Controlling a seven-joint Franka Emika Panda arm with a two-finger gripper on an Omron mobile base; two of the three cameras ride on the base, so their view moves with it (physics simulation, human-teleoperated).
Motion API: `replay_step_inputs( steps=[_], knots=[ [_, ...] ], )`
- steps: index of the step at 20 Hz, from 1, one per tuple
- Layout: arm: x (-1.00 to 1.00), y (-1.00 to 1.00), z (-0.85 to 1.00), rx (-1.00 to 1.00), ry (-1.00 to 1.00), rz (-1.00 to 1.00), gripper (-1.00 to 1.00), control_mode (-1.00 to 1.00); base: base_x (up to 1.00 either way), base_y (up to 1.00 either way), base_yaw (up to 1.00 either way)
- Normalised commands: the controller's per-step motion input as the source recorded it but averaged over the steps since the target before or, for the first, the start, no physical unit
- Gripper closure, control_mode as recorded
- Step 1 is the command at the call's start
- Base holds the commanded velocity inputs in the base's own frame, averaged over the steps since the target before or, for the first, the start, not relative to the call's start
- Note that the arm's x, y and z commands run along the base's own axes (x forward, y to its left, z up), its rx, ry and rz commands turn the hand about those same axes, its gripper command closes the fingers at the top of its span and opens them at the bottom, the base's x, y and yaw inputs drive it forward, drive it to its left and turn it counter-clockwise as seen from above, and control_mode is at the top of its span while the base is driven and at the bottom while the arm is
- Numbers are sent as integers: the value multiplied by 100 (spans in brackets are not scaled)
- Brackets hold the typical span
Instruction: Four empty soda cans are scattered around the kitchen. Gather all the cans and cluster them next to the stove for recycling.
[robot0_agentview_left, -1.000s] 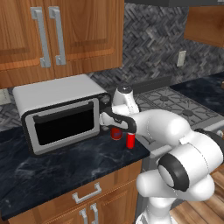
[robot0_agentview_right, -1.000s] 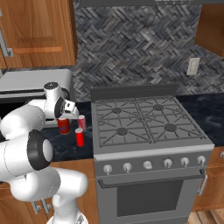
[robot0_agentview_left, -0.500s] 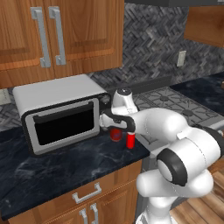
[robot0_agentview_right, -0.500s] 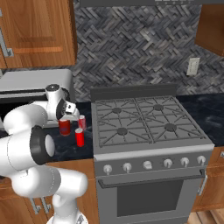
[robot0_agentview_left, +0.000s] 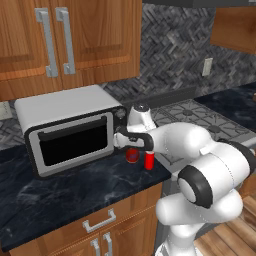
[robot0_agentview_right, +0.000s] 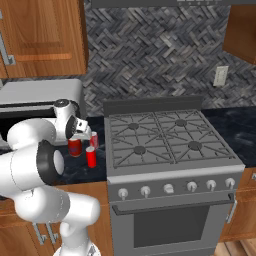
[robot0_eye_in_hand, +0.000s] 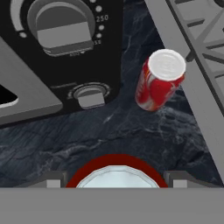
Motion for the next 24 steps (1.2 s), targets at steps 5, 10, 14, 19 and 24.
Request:
replay_step_inputs(
  steps=[5, 10, 14, 19, 24],
  knots=[
    [15, 0, -13, 0, 0, 0, 100, -100, 0, 0, 0],
    [20, 0, -14, 0, 0, 0, 100, -100, 0, 0, 0],
    [22, 0, -16, 0, 0, 0, 100, -100, 0, 0, 0],
    [22, 0, -15, 0, 0, 0, 100, -100, 0, 0, 0],
    [24, 0, -12, 0, 0, 0, 100, -100, 0, 0, 0]
  ],
)
